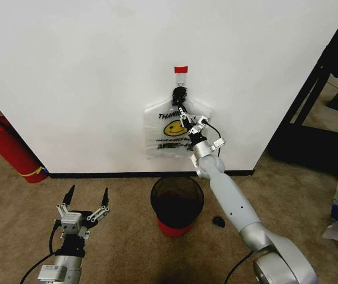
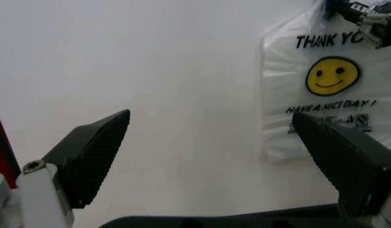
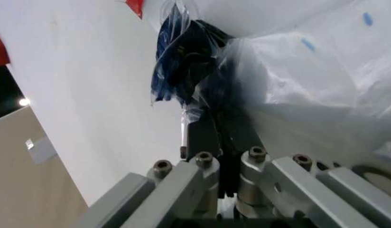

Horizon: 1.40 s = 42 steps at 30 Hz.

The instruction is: Pick up the garbage bag from the wall and place it over the trash bin.

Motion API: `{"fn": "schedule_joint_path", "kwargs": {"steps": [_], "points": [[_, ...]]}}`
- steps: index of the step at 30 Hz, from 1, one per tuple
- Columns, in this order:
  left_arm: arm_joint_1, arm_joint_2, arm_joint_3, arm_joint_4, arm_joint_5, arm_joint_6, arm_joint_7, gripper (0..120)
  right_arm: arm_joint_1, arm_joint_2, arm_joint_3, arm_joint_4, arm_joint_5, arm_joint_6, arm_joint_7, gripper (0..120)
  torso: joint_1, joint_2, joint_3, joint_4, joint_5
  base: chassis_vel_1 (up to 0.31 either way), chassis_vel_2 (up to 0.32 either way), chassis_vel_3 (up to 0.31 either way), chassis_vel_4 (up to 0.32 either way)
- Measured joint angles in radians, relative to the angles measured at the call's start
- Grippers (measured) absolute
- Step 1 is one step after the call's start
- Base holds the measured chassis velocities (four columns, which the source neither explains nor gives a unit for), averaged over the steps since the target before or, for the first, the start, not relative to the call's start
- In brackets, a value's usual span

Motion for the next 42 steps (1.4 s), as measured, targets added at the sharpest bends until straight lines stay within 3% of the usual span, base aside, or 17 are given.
{"fn": "schedule_joint_path", "kwargs": {"steps": [19,42], "points": [[-0.01,-0.013,0.021,0.012,0.012,-0.003,0.0,100,-0.132,-0.09,-0.006,0.135,-0.019,-0.001,-0.007,0,0.0,0.0,0.0,-0.0002,0.0001,0.0,0.0,0.0,0.0],[-0.029,-0.018,0.079,0.023,0.021,-0.008,-0.002,100,-0.513,-0.265,0.055,0.407,-0.1,0.013,-0.079,0,0.0,0.0,0.0,0.0,-0.0004,0.0,0.0,0.0,0.0]]}}
